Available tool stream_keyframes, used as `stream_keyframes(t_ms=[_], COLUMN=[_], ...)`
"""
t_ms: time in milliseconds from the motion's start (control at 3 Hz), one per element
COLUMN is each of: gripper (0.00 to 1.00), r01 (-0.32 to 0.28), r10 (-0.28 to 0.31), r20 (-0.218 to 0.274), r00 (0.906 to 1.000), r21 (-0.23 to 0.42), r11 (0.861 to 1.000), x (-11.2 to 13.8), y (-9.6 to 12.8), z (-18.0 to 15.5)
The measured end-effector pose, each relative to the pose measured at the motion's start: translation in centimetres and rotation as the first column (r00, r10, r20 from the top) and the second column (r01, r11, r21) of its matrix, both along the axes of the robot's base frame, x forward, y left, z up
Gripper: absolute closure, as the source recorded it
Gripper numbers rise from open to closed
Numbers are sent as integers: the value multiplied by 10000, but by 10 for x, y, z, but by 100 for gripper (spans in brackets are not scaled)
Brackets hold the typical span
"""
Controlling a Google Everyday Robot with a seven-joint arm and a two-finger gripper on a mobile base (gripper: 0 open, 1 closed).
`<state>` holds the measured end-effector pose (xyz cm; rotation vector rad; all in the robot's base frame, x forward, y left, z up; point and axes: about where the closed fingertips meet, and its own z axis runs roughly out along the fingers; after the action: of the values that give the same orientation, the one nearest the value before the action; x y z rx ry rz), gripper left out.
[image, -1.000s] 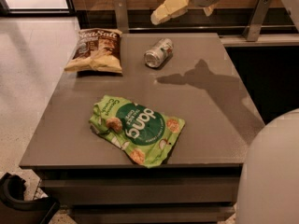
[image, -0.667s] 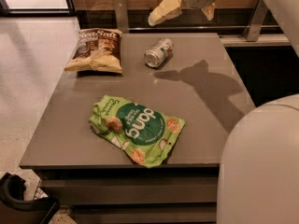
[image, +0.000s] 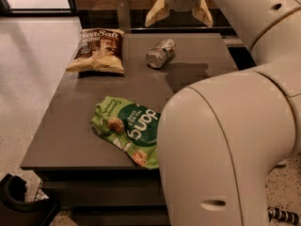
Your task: Place 7up can upright
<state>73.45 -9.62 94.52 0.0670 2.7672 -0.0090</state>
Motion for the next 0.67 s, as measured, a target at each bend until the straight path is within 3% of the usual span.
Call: stream_keyframes(t_ms=[333,667], gripper=[0,0], r01=[1051,1691], r10=[-1048,-1652], r20=[-395,-729], r00=[9937,9836], r21=[69,506], r11=[9944,9843], x=[2,4], y=[5,10], z=[-7,-18])
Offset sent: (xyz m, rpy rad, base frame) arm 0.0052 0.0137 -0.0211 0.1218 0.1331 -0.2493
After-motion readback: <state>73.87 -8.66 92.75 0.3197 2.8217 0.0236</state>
